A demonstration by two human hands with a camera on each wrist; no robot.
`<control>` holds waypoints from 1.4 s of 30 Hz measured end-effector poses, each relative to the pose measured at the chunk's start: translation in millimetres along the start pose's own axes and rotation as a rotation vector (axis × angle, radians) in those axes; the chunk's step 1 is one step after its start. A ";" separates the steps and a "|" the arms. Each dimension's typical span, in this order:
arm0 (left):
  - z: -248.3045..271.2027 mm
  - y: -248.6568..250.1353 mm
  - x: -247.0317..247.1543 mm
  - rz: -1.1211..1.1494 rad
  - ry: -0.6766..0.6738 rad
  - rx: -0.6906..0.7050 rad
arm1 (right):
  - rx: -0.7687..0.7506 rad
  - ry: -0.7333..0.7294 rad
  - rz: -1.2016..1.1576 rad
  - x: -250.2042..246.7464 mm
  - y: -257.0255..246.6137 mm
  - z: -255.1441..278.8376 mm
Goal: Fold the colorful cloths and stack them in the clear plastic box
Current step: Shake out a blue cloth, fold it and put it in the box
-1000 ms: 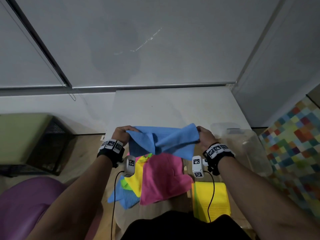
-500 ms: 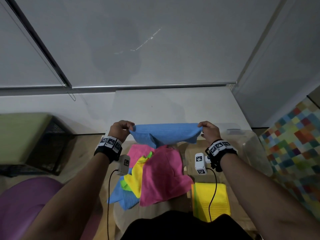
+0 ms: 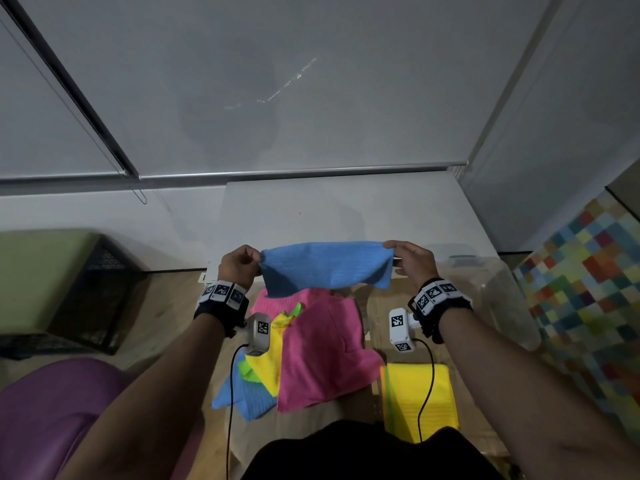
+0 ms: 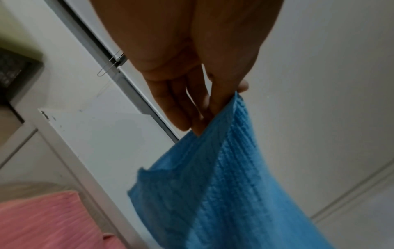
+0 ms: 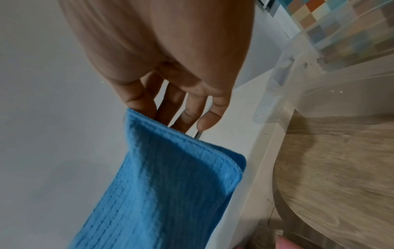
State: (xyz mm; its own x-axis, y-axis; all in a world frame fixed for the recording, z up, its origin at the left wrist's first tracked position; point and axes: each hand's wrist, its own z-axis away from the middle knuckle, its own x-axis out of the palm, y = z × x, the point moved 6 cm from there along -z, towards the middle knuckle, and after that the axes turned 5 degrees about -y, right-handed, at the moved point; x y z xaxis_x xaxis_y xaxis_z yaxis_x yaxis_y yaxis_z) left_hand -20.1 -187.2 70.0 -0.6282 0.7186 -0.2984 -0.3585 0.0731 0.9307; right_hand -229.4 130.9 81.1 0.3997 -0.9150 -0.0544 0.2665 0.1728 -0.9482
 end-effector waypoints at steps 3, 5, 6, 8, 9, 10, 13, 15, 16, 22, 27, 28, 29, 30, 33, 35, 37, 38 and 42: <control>7.8 9.3 12.8 0.159 -0.100 0.001 | 0.045 -0.031 -0.022 0.0 2.7 -1.1; 9.5 10.3 18.9 0.257 -0.147 -0.029 | 0.054 -0.044 -0.041 0.8 3.0 0.0; 9.3 9.5 19.6 0.288 -0.146 -0.046 | 0.046 -0.049 -0.032 1.4 2.5 0.9; 8.8 8.5 19.8 0.315 -0.100 -0.081 | 0.015 -0.065 0.022 1.9 2.1 1.0; 8.1 8.2 19.6 0.312 -0.078 -0.082 | 0.001 -0.073 0.061 1.3 2.7 0.0; 8.4 9.8 20.4 0.300 -0.065 -0.076 | -0.010 -0.075 0.100 0.5 3.0 -0.9; 6.5 12.5 19.1 0.218 -0.045 -0.042 | -0.047 -0.051 0.178 -3.8 3.0 -4.0; 2.7 12.0 14.5 0.113 -0.038 0.001 | -0.055 -0.011 0.204 -8.0 3.6 -6.5; 1.0 11.4 12.0 0.049 -0.039 0.022 | -0.062 0.008 0.214 -9.8 3.4 -7.3; 0.5 15.6 10.2 -0.027 -0.060 -0.002 | -0.089 0.041 0.257 -8.7 0.9 -8.9; 2.5 20.9 4.1 -0.219 0.000 0.014 | -0.092 -0.027 0.447 1.2 0.0 -10.3; 4.0 23.5 1.9 -0.271 0.031 0.028 | -0.109 -0.014 0.476 2.0 -2.5 -9.4; 4.9 25.3 0.0 -0.311 0.057 0.040 | -0.130 0.000 0.487 2.7 -5.3 -8.4; 5.6 26.8 -1.3 -0.340 0.078 0.049 | -0.146 0.010 0.489 3.2 -8.1 -7.3; 7.3 29.2 -2.4 -0.397 0.099 0.053 | -0.173 0.027 0.492 5.6 -14.5 -6.4; 7.8 29.6 -2.2 -0.445 0.108 0.062 | -0.184 0.047 0.493 6.1 -17.2 -6.3; 9.1 30.7 -1.7 -0.467 0.114 0.076 | -0.199 0.060 0.504 6.0 -18.9 -6.1; 9.7 30.6 -1.9 -0.465 0.117 0.076 | -0.205 0.062 0.509 5.8 -19.1 -5.7; 11.8 30.4 -4.1 -0.449 0.144 0.069 | -0.229 0.064 0.528 5.7 -19.6 -2.9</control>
State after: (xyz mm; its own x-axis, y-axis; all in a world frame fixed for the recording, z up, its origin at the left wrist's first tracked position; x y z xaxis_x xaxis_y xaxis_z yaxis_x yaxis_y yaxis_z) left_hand -20.3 -179.8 102.0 -0.5127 0.5031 -0.6958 -0.5723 0.4038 0.7137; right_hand -234.9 121.3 98.5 0.3713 -0.7474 -0.5509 -0.1538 0.5356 -0.8303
